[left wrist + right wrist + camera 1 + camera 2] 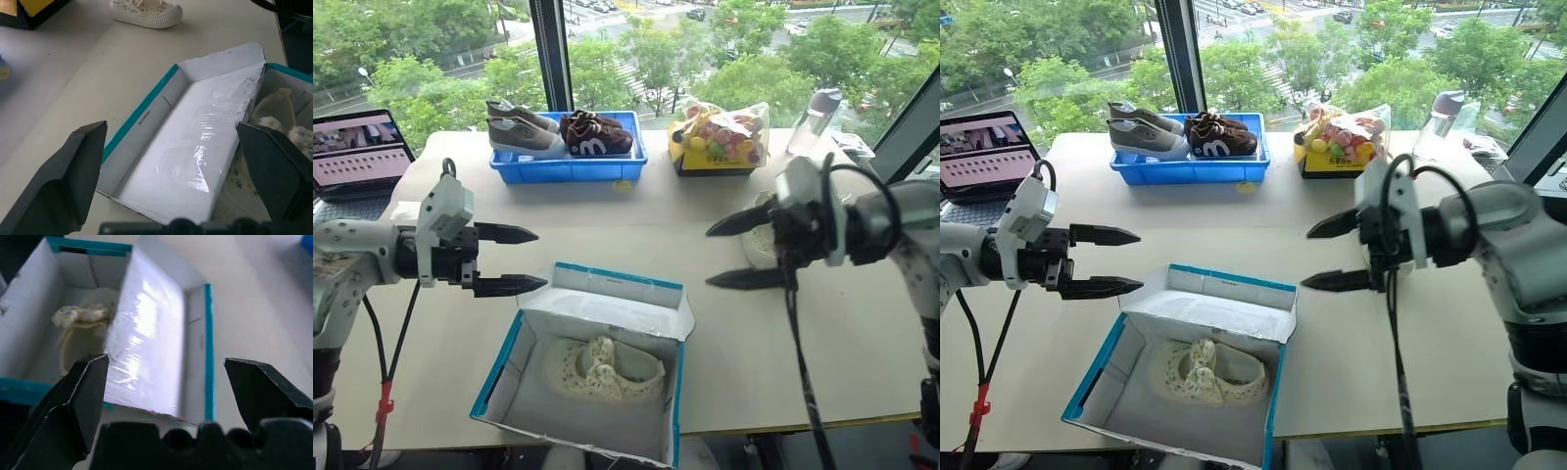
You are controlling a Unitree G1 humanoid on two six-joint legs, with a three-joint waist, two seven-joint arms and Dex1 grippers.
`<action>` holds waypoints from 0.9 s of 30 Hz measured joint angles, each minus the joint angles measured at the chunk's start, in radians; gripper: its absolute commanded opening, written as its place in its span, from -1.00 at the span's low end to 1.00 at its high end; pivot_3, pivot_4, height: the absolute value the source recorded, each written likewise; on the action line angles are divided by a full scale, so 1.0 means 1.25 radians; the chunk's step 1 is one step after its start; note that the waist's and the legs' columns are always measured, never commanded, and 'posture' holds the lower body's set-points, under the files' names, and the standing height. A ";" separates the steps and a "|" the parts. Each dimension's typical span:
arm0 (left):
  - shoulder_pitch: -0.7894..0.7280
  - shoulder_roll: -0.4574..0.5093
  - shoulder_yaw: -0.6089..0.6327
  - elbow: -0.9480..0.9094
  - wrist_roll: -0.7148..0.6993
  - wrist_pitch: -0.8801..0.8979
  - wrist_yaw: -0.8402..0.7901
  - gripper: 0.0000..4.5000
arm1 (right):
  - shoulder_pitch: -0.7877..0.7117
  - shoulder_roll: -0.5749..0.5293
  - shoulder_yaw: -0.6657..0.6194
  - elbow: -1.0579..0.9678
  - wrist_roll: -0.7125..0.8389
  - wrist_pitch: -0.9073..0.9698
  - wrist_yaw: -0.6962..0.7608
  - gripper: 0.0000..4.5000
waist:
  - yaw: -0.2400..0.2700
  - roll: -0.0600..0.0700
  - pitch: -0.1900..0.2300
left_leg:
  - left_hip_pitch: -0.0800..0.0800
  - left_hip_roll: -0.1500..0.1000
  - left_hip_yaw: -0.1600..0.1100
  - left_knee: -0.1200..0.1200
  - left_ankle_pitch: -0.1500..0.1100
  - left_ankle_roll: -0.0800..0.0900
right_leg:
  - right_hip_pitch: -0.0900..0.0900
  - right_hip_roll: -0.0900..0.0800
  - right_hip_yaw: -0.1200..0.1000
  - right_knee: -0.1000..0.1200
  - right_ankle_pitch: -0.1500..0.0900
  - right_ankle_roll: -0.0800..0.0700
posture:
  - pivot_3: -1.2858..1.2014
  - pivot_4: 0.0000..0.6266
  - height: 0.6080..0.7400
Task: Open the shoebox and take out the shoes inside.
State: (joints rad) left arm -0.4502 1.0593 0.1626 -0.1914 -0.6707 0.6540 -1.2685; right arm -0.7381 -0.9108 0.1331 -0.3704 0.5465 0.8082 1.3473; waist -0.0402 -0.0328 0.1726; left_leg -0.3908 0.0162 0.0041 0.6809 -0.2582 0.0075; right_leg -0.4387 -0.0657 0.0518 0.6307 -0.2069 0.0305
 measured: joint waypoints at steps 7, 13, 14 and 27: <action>0.016 -0.005 0.001 -0.005 0.001 0.001 0.002 1.00 | -0.001 0.113 0.172 0.072 -0.273 -0.428 -0.049 0.97 | 0.003 0.000 0.000 | 0.000 -0.001 0.000 0.001 0.000 0.000 | 0.000 0.000 -0.001 0.000 0.000 0.000 | 0.03 -0.52 1.00; 0.016 -0.004 0.001 -0.006 0.001 0.001 0.003 1.00 | -0.027 0.167 0.187 0.102 -0.322 -0.609 -0.028 0.97 | 0.001 0.000 0.000 | 0.000 0.000 0.000 0.001 0.000 0.000 | 0.000 0.000 -0.001 0.001 0.000 0.000 | 0.03 -0.52 1.00; 0.016 -0.004 0.001 -0.006 0.001 0.001 0.003 1.00 | -0.027 0.168 0.194 0.098 -0.324 -0.623 -0.017 0.97 | 0.001 0.000 0.000 | 0.000 0.000 0.000 0.001 0.000 0.000 | 0.000 0.000 -0.001 0.001 0.000 0.000 | 0.03 -0.52 1.00; 0.016 -0.004 0.002 -0.005 0.002 0.001 0.009 1.00 | -0.048 0.196 0.223 0.055 -0.302 -0.715 0.071 0.97 | 0.001 0.000 0.000 | 0.000 0.000 -0.001 0.001 0.000 0.000 | 0.000 0.000 -0.001 0.001 0.000 0.000 | 0.03 -0.52 1.00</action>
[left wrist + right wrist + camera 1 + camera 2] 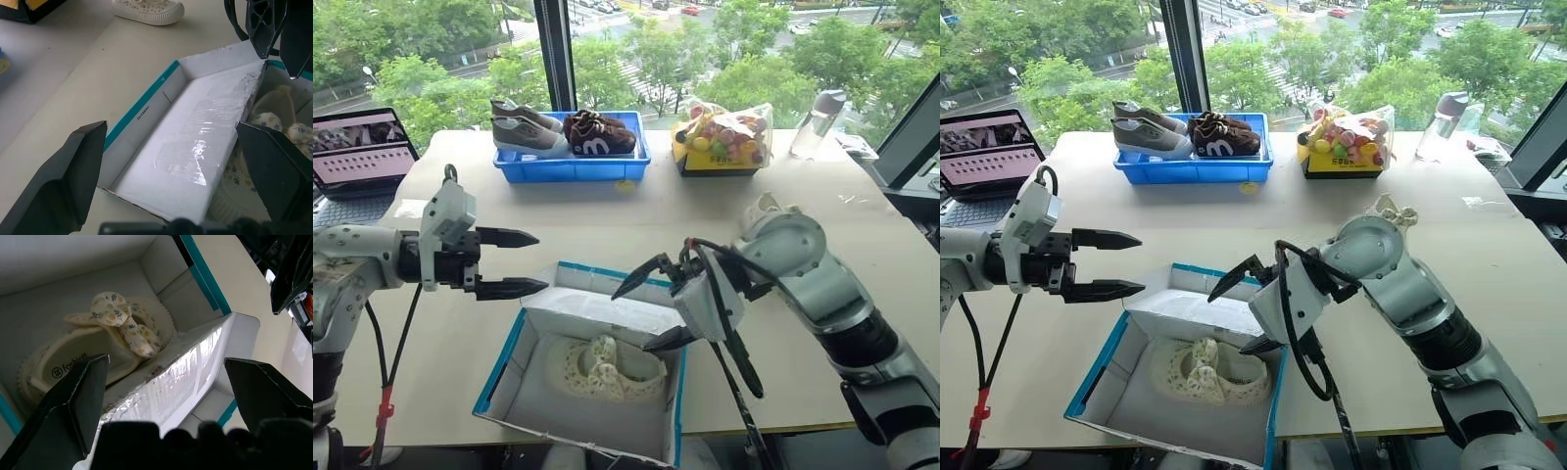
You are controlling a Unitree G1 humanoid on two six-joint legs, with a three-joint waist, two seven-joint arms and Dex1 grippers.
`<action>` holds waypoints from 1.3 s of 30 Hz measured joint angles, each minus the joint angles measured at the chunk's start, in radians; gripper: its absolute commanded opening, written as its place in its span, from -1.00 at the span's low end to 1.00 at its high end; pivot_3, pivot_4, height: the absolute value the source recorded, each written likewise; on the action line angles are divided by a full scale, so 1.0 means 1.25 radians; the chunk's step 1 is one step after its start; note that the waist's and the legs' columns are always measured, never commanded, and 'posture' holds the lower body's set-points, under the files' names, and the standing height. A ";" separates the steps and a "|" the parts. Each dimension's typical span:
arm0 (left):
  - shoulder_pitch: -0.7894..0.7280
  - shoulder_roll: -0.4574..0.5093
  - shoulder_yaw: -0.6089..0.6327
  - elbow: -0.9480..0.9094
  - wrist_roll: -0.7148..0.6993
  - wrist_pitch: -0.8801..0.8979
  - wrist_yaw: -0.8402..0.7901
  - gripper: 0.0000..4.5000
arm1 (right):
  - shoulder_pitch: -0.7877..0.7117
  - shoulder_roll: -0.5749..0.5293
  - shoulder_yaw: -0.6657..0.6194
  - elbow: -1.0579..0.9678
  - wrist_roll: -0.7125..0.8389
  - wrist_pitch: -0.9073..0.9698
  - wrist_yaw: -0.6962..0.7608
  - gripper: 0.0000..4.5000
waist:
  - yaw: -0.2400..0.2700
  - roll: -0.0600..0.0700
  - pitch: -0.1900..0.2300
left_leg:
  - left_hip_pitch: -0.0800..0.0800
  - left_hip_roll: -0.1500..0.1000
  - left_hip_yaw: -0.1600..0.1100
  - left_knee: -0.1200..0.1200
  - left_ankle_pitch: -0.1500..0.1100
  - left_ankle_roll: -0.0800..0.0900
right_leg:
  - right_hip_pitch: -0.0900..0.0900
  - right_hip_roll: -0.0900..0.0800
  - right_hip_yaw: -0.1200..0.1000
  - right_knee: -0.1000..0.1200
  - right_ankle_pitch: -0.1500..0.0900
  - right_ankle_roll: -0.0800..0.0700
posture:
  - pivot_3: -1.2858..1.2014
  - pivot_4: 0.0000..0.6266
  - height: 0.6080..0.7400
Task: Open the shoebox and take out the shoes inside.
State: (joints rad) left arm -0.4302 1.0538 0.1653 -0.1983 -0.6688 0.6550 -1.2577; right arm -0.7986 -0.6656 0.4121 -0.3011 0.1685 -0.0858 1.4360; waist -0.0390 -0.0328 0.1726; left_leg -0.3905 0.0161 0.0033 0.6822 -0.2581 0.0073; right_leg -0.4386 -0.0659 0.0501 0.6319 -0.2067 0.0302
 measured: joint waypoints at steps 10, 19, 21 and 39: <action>0.001 0.007 0.009 -0.003 -0.001 0.004 0.000 1.00 | 0.019 0.046 0.064 0.077 -0.111 -0.152 -0.018 0.97 | -0.002 0.000 0.000 | 0.000 0.000 0.000 0.000 0.000 0.000 | 0.000 0.000 0.000 0.000 0.000 0.000 | 0.03 -0.52 1.00; 0.018 0.019 0.029 -0.023 -0.005 0.024 0.000 1.00 | 0.020 0.098 0.097 0.100 -0.152 -0.174 -0.044 0.97 | -0.002 0.000 0.000 | 0.000 0.000 0.000 0.000 0.000 0.000 | 0.000 0.000 0.000 0.000 0.000 0.000 | 0.03 -0.52 1.00; 0.022 0.022 0.039 -0.025 -0.005 0.033 0.001 1.00 | 0.020 0.117 0.107 0.114 -0.171 -0.187 -0.057 0.97 | -0.003 0.000 0.000 | 0.000 0.000 0.000 0.000 0.000 0.000 | 0.000 0.000 0.000 0.001 0.000 0.000 | 0.03 -0.52 1.00; 0.028 0.031 0.044 -0.037 -0.018 0.038 0.009 1.00 | 0.010 0.179 0.138 0.170 -0.221 -0.228 -0.099 -0.98 | -0.003 0.000 0.000 | 0.001 0.001 0.000 0.000 0.000 0.000 | 0.000 0.001 0.000 0.001 0.000 -0.001 | 0.03 -0.52 1.00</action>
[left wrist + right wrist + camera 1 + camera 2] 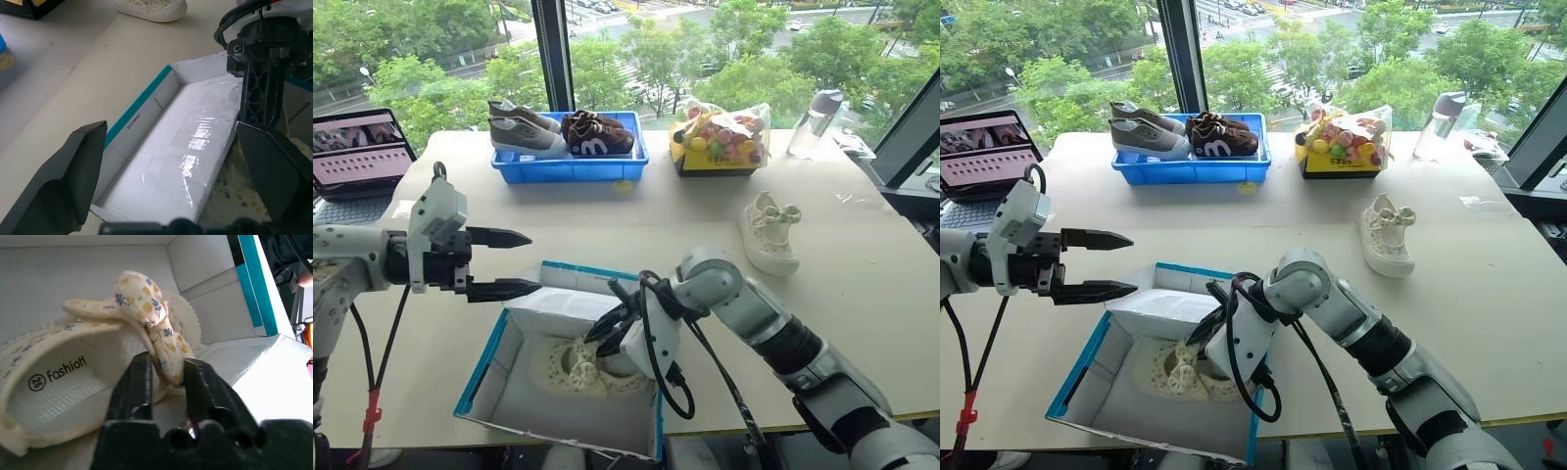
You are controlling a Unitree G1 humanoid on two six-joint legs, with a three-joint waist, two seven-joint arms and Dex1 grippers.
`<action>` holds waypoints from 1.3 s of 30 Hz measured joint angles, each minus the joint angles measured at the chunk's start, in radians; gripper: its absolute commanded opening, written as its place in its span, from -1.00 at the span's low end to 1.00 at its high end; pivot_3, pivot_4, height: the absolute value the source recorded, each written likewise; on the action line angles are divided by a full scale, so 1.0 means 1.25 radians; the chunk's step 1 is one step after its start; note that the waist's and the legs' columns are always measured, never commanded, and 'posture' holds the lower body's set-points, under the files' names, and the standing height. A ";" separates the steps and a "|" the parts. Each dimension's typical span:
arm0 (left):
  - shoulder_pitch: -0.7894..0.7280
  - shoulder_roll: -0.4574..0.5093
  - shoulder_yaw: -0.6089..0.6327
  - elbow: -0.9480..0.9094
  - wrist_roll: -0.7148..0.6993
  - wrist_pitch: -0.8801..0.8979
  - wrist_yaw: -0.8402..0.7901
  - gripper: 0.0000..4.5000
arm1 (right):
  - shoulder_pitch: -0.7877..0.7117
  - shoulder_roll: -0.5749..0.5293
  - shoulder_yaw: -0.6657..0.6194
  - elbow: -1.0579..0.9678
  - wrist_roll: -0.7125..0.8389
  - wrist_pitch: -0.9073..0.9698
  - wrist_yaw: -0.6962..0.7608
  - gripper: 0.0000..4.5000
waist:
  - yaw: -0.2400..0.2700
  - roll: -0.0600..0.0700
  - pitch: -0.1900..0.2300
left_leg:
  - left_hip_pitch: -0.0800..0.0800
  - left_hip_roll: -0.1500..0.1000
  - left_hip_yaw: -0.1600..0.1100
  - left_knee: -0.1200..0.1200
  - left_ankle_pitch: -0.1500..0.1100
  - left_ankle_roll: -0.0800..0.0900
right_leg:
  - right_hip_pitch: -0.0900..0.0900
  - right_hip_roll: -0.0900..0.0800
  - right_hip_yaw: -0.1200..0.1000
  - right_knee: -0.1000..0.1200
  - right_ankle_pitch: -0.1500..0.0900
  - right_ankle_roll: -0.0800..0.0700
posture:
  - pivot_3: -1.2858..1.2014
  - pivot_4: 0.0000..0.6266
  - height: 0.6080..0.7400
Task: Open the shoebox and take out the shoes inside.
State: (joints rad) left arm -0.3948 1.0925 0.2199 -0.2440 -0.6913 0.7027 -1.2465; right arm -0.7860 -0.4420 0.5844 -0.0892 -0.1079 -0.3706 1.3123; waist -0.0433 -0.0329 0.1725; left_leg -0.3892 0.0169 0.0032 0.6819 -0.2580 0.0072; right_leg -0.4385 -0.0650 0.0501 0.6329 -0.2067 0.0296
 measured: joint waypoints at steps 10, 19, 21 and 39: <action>-0.013 0.000 -0.002 0.003 0.000 -0.002 0.000 1.00 | -0.058 0.018 -0.006 0.089 -0.047 -0.033 -0.077 -0.98 | -0.002 0.000 0.000 | 0.000 0.000 0.000 0.000 0.000 0.000 | 0.000 0.000 0.000 0.000 0.000 0.000 | 0.03 -0.52 1.00; -0.012 0.000 -0.002 0.003 0.000 -0.002 0.002 1.00 | -0.159 0.018 -0.040 0.213 -0.073 -0.108 -0.147 -0.98 | -0.001 0.000 0.000 | -0.001 0.000 0.000 0.000 0.000 0.000 | 0.000 0.000 0.000 0.000 0.000 0.000 | 0.03 -0.52 1.00; -0.012 0.000 -0.002 0.003 0.000 -0.003 0.003 1.00 | -0.172 0.018 -0.040 0.242 -0.085 -0.134 -0.162 -0.98 | -0.001 0.000 0.000 | -0.001 0.000 0.000 0.000 0.000 0.000 | -0.001 0.000 0.000 0.000 0.000 0.000 | 0.03 -0.52 1.00; -0.027 -0.012 -0.010 0.018 0.002 -0.007 0.006 1.00 | -0.258 -0.069 -0.243 0.078 0.421 0.494 -0.002 -0.98 | 0.006 0.000 0.000 | -0.001 0.000 -0.002 0.000 0.000 0.000 | 0.000 -0.001 -0.003 0.005 0.000 -0.001 | 0.03 -0.52 1.00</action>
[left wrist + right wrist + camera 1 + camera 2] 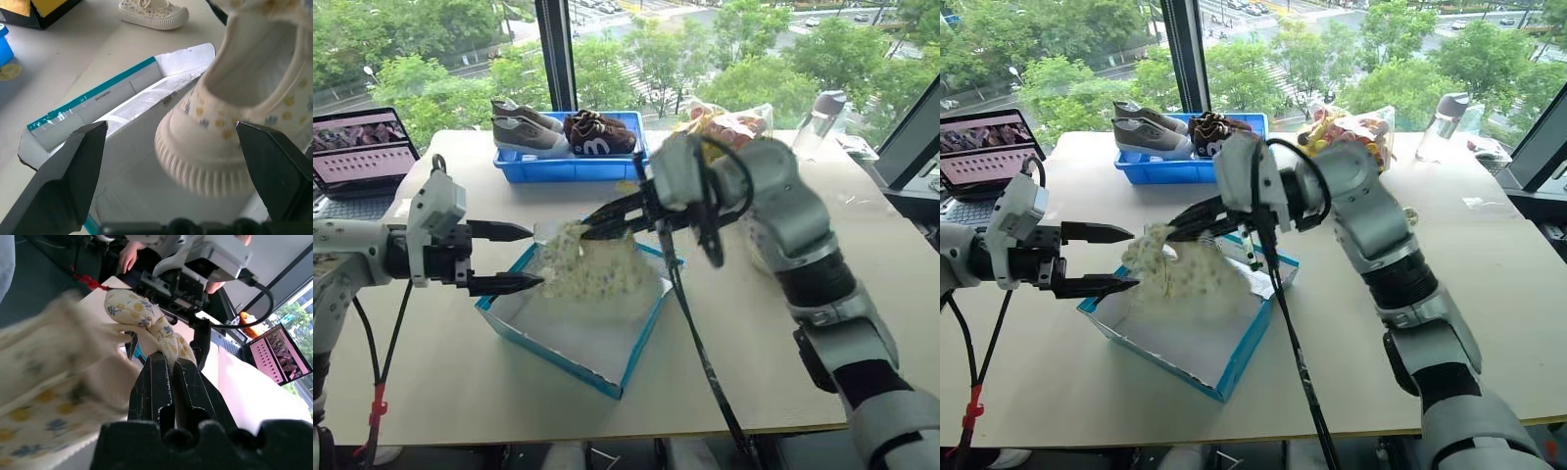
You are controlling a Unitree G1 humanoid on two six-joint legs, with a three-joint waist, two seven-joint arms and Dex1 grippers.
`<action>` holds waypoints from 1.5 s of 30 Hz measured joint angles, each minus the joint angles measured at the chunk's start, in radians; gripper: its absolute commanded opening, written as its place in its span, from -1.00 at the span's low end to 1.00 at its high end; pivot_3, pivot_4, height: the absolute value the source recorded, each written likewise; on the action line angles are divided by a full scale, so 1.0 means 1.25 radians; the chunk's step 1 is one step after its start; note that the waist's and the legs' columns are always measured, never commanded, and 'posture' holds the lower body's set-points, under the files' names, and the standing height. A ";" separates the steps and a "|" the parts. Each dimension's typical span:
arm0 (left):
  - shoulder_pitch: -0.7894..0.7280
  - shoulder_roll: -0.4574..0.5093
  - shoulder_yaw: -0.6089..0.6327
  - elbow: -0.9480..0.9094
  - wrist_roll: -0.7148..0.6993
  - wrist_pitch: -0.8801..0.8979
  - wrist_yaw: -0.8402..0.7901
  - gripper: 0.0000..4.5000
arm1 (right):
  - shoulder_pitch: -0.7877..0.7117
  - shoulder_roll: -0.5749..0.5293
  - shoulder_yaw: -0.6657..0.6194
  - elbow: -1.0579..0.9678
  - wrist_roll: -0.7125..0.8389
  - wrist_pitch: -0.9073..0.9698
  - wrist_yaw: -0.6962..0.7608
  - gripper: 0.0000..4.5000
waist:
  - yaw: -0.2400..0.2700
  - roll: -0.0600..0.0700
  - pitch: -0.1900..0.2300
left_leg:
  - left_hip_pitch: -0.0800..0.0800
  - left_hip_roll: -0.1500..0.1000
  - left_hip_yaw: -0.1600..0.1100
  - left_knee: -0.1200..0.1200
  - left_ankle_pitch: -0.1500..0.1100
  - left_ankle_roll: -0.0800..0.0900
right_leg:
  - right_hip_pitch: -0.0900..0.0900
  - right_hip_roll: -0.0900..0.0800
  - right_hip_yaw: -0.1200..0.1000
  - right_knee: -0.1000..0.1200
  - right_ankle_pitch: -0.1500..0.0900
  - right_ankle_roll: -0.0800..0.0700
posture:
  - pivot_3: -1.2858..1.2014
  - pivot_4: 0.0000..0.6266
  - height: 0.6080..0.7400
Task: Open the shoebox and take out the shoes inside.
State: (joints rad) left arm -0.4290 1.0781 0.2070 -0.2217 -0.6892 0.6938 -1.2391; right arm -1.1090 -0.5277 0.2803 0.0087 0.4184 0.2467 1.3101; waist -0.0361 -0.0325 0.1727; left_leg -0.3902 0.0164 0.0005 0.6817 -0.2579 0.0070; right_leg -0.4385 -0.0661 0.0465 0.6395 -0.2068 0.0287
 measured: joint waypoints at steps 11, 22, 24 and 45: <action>-0.022 -0.020 -0.032 0.024 0.017 -0.016 -0.008 1.00 | -0.062 -0.213 -0.095 0.241 -0.175 0.008 -0.111 -0.98 | 0.000 0.000 0.000 | -0.003 -0.001 0.001 -0.001 0.000 0.000 | -0.002 -0.001 -0.001 -0.007 0.000 0.000 | 0.03 -0.52 1.00; -0.074 -0.051 -0.092 0.060 0.048 -0.034 -0.026 1.00 | 0.067 -0.136 -0.090 0.587 -0.329 -0.334 -0.227 -0.98 | -0.010 0.001 0.001 | -0.005 -0.001 0.001 -0.001 0.000 0.000 | -0.004 -0.001 0.001 -0.007 0.000 0.000 | 0.03 -0.52 1.00; -0.077 -0.052 -0.092 0.063 0.050 -0.034 -0.027 1.00 | 0.046 -0.135 -0.072 0.650 -0.377 -0.392 -0.255 -0.98 | -0.011 0.001 0.001 | -0.005 -0.001 0.002 -0.001 0.000 0.000 | -0.005 -0.001 0.001 -0.007 0.000 0.000 | 0.03 -0.52 1.00; -0.015 -0.046 -0.051 0.029 0.047 -0.028 -0.013 1.00 | -0.019 -0.147 -0.102 0.897 -0.465 -0.518 -0.318 0.95 | -0.018 0.001 0.001 | -0.004 -0.001 0.001 -0.001 0.000 0.000 | -0.003 -0.002 0.001 -0.007 0.000 0.000 | 0.03 -0.52 1.00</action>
State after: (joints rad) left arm -0.4481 1.0201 0.1428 -0.1852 -0.6308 0.6585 -1.2559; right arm -1.1333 -0.7109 0.1533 1.1296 -0.1630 -0.4014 0.9132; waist -0.0584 -0.0311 0.1742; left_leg -0.3958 0.0147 0.0019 0.6806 -0.2577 0.0068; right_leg -0.4424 -0.0683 0.0478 0.6311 -0.2064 0.0288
